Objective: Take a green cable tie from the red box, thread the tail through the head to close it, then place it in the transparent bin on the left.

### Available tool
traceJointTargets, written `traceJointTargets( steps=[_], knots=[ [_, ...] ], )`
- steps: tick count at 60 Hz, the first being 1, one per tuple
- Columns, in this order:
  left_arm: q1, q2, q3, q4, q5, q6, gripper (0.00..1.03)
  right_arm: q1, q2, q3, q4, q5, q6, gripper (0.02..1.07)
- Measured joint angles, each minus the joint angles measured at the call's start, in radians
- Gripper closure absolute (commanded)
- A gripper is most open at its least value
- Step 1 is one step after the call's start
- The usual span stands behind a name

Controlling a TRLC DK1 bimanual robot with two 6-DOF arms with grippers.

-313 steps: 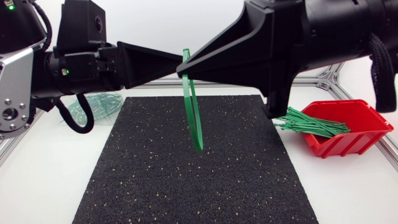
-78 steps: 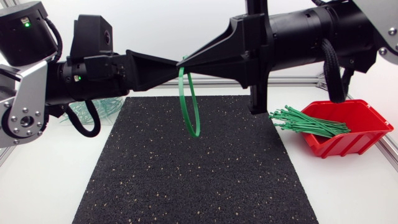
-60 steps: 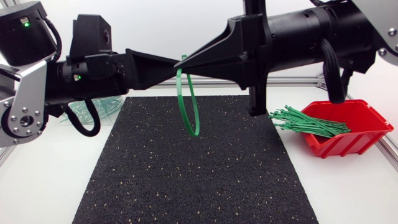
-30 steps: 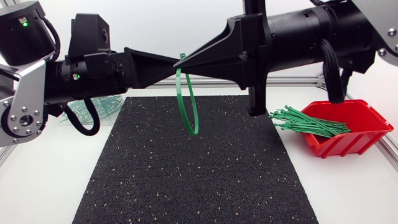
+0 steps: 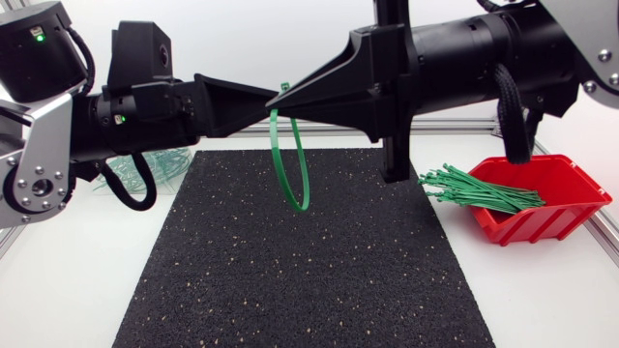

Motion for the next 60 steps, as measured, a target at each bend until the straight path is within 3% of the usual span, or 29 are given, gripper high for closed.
traceJointTargets(
  steps=[40,53,60],
  knots=[
    [-0.003,-0.001,0.000,0.001,0.000,-0.010,1.00,-0.015,0.006,-0.007,0.021,0.000,0.004,1.02],
    [0.024,-0.001,-0.011,0.144,0.001,-0.058,1.00,-0.015,0.006,-0.008,0.024,0.000,0.008,1.02],
    [0.034,-0.001,-0.029,0.159,0.001,-0.068,1.00,-0.015,0.006,-0.008,0.024,0.000,0.008,1.02]
  ],
)
